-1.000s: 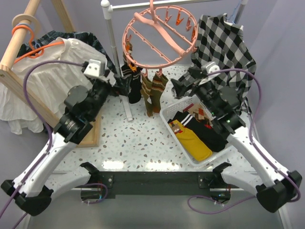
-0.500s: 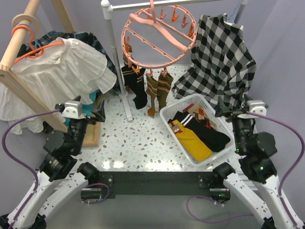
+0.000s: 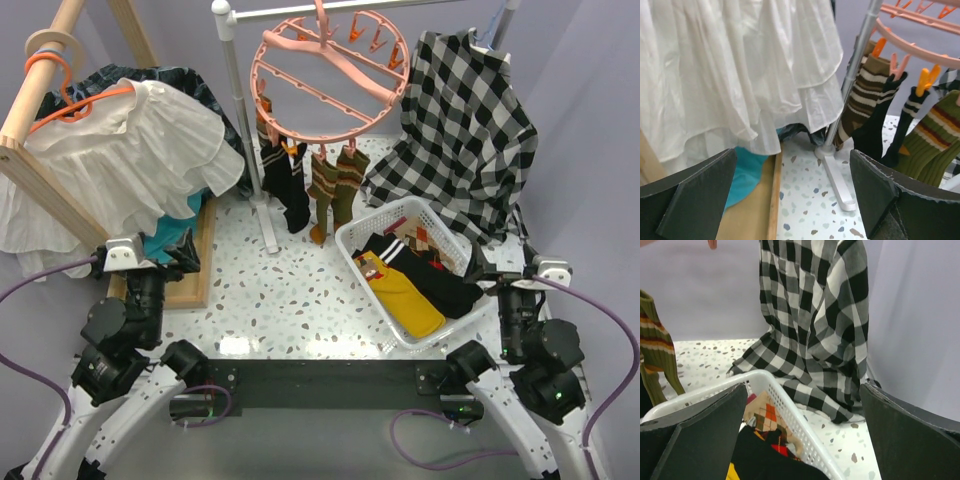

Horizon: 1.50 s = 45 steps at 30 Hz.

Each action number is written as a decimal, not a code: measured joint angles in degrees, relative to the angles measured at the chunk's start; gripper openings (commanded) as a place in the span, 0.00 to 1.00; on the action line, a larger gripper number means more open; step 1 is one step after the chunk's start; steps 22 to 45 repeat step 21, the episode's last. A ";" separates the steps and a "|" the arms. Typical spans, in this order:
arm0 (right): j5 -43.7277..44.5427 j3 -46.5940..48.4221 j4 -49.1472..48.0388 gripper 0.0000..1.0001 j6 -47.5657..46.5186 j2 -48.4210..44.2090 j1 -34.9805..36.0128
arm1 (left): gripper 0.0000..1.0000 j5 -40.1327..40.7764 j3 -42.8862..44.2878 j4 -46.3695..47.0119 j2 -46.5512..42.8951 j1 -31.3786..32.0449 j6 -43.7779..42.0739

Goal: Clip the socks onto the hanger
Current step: Reset both arms

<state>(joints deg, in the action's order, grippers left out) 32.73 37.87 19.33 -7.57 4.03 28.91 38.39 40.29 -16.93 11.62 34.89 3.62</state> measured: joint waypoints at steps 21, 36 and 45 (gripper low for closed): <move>-0.11 -3.19 9.77 0.99 9.49 -3.58 0.00 | 1.00 5.51 -1.62 -13.03 -2.29 0.00 11.82; -0.11 -3.19 9.77 0.99 9.49 -3.58 0.00 | 1.00 5.51 -1.62 -13.03 -2.29 0.00 11.82; -0.11 -3.19 9.77 0.99 9.49 -3.58 0.00 | 1.00 5.51 -1.62 -13.03 -2.29 0.00 11.82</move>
